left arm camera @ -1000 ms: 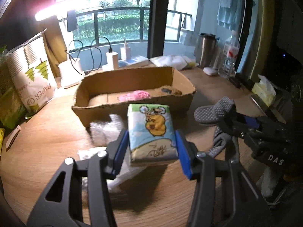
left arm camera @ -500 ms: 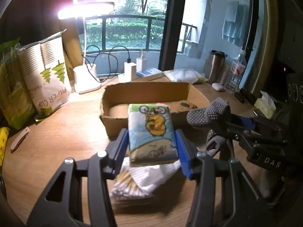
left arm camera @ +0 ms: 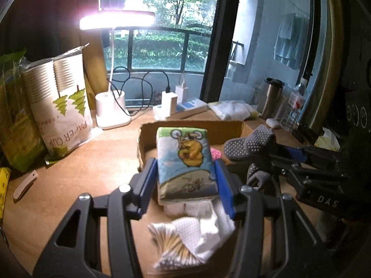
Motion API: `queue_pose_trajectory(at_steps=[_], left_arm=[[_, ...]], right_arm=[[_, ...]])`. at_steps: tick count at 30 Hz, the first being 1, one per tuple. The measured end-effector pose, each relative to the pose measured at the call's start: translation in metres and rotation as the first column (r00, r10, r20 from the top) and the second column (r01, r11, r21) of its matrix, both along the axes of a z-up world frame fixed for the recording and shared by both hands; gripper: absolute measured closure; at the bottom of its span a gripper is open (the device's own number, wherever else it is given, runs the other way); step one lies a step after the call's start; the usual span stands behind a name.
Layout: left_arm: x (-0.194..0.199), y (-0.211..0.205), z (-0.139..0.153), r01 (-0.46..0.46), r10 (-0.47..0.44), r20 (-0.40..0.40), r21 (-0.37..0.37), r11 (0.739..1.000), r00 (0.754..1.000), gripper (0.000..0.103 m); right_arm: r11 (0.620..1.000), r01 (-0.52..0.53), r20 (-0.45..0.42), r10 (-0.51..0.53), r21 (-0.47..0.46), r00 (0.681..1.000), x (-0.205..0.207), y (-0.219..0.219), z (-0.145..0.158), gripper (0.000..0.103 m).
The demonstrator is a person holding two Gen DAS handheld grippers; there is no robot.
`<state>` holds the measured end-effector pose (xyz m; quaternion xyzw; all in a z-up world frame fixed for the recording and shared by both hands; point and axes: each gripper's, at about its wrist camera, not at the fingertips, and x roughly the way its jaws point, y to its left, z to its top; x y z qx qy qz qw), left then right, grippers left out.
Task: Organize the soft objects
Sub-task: 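Lower the tissue pack and glove into the box and open both tools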
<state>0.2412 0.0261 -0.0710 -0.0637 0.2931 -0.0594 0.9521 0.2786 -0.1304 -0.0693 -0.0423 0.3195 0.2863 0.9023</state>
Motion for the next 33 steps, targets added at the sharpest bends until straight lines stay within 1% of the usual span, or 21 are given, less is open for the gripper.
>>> queue_pose_trajectory(at_steps=[8, 15, 22, 26, 30, 33], left_arm=[[0.023, 0.009, 0.005, -0.008, 0.008, 0.019, -0.007, 1.000, 1.000, 0.052], [0.041, 0.016, 0.000, -0.027, 0.028, 0.036, -0.020, 0.999, 0.999, 0.052], [0.064, 0.021, -0.011, -0.031, 0.032, 0.012, -0.034, 0.999, 0.999, 0.052], [0.080, 0.023, -0.024, -0.028, 0.027, -0.021, -0.046, 0.999, 0.999, 0.052], [0.090, 0.026, -0.036, -0.027, 0.024, -0.055, -0.065, 0.997, 0.998, 0.051], [0.094, 0.027, -0.042, -0.048, 0.045, -0.067, -0.042, 0.998, 0.997, 0.051]], right_arm=[[1.000, -0.005, 0.020, 0.005, 0.007, 1.000, 0.023, 0.009, 0.005, 0.067], [1.000, -0.012, 0.054, 0.012, 0.003, 0.998, 0.047, 0.018, 0.010, 0.067], [1.000, -0.015, 0.062, 0.015, 0.009, 0.998, 0.071, 0.028, 0.007, 0.067], [1.000, -0.019, 0.059, 0.018, 0.008, 0.998, 0.083, 0.033, 0.002, 0.067], [1.000, -0.014, 0.037, 0.014, 0.006, 0.999, 0.095, 0.037, -0.008, 0.067], [1.000, -0.008, 0.016, 0.008, 0.001, 1.000, 0.102, 0.040, -0.016, 0.067]])
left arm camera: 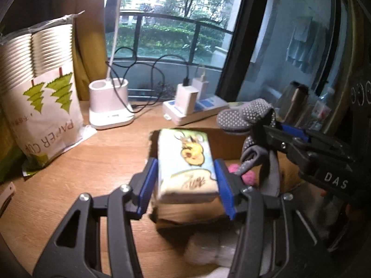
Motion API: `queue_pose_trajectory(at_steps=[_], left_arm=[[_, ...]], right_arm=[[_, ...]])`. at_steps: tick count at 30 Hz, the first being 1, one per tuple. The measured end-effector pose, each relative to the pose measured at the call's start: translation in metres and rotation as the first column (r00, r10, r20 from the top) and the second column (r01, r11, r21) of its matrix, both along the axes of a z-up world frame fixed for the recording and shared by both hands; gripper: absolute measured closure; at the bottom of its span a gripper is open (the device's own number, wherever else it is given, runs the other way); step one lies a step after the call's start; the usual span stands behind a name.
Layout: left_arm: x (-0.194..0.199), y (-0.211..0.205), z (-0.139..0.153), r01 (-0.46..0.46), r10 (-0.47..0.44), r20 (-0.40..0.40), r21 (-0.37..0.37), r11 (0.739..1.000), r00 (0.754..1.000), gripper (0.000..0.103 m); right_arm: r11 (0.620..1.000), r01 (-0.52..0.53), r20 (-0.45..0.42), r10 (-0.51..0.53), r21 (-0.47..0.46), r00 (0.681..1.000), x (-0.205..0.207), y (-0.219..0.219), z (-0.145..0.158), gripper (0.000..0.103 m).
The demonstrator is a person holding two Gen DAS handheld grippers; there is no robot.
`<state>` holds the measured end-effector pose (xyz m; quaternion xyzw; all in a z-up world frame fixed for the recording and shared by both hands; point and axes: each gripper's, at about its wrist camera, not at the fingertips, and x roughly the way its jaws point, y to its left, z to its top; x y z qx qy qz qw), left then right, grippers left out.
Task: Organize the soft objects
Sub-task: 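Lower the tissue pack and glove into the box and open both tools, then withdraw both tools from the box toward the white towels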
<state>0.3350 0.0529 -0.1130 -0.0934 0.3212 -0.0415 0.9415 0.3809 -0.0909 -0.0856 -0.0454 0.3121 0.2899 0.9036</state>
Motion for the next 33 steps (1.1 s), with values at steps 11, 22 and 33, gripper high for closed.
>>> queue_pose_trajectory(at_steps=[11, 22, 33], left_arm=[[-0.003, 0.010, -0.001, -0.007, 0.007, 0.002, -0.029, 1.000, 1.000, 0.040], [-0.027, 0.014, 0.015, -0.031, 0.032, 0.033, -0.023, 0.999, 0.999, 0.037], [-0.065, 0.004, 0.032, -0.035, 0.036, 0.067, -0.010, 0.999, 0.997, 0.037]], right_arm=[[1.000, -0.009, -0.045, 0.009, 0.011, 0.999, 0.010, 0.010, -0.012, 0.051], [1.000, -0.006, -0.015, 0.006, 0.007, 1.000, -0.013, 0.009, 0.004, 0.051], [1.000, -0.010, 0.014, 0.009, 0.013, 1.000, -0.054, 0.000, 0.023, 0.051]])
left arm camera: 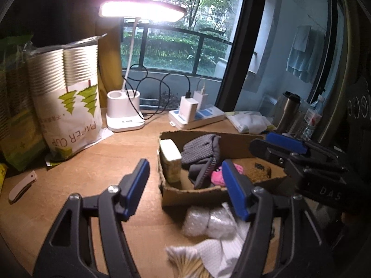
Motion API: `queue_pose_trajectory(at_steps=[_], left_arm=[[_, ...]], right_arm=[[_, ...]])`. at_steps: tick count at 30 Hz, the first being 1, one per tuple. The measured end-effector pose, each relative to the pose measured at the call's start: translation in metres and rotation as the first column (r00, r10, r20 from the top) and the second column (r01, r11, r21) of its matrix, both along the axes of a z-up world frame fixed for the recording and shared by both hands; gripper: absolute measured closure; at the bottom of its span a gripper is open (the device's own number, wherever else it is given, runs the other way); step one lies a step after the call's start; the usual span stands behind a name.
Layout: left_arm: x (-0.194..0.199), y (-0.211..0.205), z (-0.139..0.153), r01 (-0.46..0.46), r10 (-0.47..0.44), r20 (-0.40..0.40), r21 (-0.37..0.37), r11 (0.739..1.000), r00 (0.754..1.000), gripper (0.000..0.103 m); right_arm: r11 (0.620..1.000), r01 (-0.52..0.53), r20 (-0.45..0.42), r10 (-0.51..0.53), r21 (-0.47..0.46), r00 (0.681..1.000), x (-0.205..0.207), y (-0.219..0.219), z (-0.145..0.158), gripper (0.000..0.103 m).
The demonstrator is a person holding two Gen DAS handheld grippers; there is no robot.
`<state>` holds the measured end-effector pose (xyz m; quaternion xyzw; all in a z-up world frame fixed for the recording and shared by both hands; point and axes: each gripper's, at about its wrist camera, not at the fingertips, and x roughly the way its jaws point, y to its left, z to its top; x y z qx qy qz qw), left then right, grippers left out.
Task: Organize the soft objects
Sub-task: 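Withdraw both tools from the box toward the white towels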
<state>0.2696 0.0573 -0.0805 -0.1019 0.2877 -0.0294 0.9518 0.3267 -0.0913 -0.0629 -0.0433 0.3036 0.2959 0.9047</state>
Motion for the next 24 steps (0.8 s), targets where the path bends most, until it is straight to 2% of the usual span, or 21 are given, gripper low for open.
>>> queue_pose_trajectory(at_steps=[10, 24], left_arm=[[-0.037, -0.005, 0.005, -0.011, 0.011, 0.012, 0.007, 1.000, 1.000, 0.037], [-0.071, -0.010, -0.017, -0.020, 0.020, -0.029, 0.006, 1.000, 0.999, 0.036]], right_arm=[[1.000, 0.003, 0.007, -0.003, 0.001, 1.000, -0.035, -0.012, 0.004, 0.051], [1.000, 0.000, -0.047, -0.001, -0.021, 0.999, -0.068, -0.019, -0.022, 0.050]])
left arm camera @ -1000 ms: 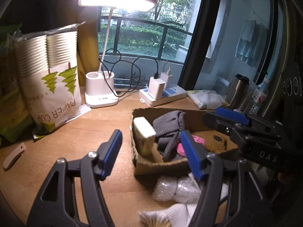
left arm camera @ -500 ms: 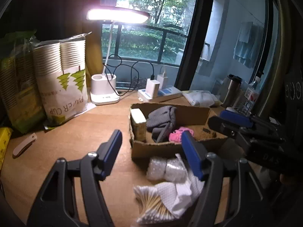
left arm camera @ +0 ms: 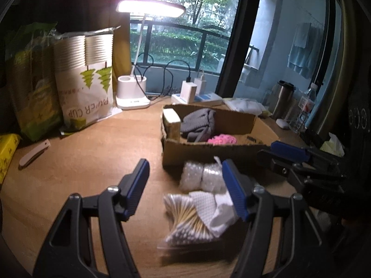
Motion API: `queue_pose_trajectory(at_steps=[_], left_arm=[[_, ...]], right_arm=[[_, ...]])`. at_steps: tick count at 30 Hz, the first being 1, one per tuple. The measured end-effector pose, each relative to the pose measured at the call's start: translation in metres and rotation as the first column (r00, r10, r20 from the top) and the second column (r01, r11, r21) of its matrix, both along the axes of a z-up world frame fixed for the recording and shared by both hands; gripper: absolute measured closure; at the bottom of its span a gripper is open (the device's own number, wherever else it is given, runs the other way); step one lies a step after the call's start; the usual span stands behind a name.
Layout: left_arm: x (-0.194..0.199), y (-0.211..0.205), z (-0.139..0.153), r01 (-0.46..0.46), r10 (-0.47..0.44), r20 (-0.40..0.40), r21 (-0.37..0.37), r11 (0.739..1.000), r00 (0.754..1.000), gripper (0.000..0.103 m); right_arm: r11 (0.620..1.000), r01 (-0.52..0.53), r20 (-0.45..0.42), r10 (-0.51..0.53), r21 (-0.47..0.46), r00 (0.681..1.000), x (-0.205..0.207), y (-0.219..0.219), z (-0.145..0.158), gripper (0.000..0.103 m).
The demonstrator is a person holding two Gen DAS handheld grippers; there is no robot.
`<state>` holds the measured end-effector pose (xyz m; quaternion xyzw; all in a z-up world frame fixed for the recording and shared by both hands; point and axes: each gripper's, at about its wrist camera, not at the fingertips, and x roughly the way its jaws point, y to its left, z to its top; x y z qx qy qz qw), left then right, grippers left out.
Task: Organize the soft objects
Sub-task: 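Withdraw both tools from the box toward the white towels, then grasp the white towel with the right tool and lift it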
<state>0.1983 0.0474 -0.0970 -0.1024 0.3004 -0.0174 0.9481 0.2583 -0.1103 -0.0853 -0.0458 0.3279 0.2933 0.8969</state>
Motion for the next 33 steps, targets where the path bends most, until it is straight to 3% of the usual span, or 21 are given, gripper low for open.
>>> queue_pose_trajectory(at_steps=[9, 25, 26, 28, 30, 33], left_arm=[[-0.010, 0.004, -0.020, -0.009, 0.008, -0.039, -0.010, 1.000, 0.999, 0.036], [-0.021, 0.021, -0.042, -0.050, 0.049, -0.086, -0.018, 0.999, 0.995, 0.036], [-0.021, 0.020, -0.042, -0.049, 0.048, -0.087, -0.017, 0.999, 0.995, 0.036], [-0.020, 0.018, -0.042, -0.045, 0.044, -0.089, -0.015, 0.999, 0.995, 0.036], [-0.020, 0.015, -0.041, -0.040, 0.039, -0.089, -0.011, 0.999, 0.995, 0.036], [-0.018, 0.010, -0.041, -0.033, 0.032, -0.092, -0.003, 0.999, 0.995, 0.036]], right_arm=[[0.999, -0.015, -0.060, 0.013, -0.035, 0.998, -0.008, 0.008, -0.029, 0.041], [0.991, -0.067, -0.170, 0.046, -0.119, 0.984, -0.007, 0.037, -0.079, 0.041], [0.990, -0.071, -0.167, 0.050, -0.122, 0.985, -0.008, 0.038, -0.080, 0.044], [0.988, -0.081, -0.157, 0.061, -0.128, 0.986, -0.010, 0.039, -0.079, 0.073], [0.986, -0.081, -0.141, 0.060, -0.144, 0.988, -0.011, 0.039, -0.078, 0.089], [0.988, -0.082, -0.125, 0.066, -0.131, 0.990, -0.014, 0.033, -0.074, 0.096]])
